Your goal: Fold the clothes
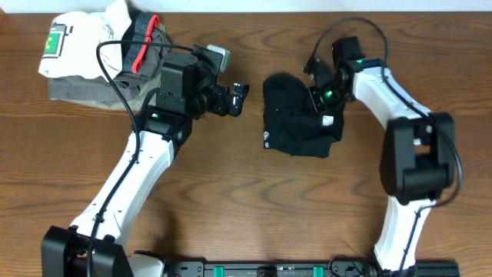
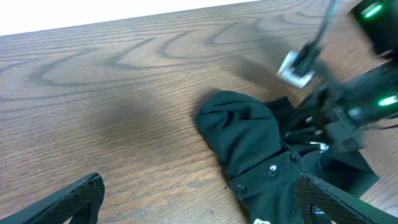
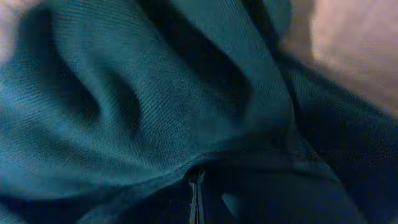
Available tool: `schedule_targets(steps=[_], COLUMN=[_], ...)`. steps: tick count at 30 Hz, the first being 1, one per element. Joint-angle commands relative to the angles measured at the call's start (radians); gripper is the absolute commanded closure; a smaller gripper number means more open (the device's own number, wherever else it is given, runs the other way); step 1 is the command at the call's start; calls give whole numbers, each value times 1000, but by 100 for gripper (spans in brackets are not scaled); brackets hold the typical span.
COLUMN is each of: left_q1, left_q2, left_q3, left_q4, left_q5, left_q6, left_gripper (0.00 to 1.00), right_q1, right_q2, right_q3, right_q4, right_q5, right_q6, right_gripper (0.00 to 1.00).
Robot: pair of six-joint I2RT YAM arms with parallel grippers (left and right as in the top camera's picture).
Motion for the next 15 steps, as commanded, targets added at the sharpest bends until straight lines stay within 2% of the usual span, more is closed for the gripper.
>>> schedule_targets(steps=[1,5,12,13,15], left_q1=[3,3,2,2,2], left_q2=[10,11,11,11,12], left_q3=[7,7,7,7,7], left_q4=[-2,-3,-10,-14,-24], left_q5=[-13,-13,-12,-12,-12], left_q6=[10,10,10,10,27], left_gripper=[2,2,2,2,2], right_q1=[-17,-28,-37,-39,-46], right_q2=[78,103,30,13,-55], right_q3=[-8,-8,27,38,69], right_q4=[8,21,5,-6,-36], right_q5=[30,29,-39,-70,-170], right_q6=[10,18,17,16,-4], right_gripper=[99,99,98,93,71])
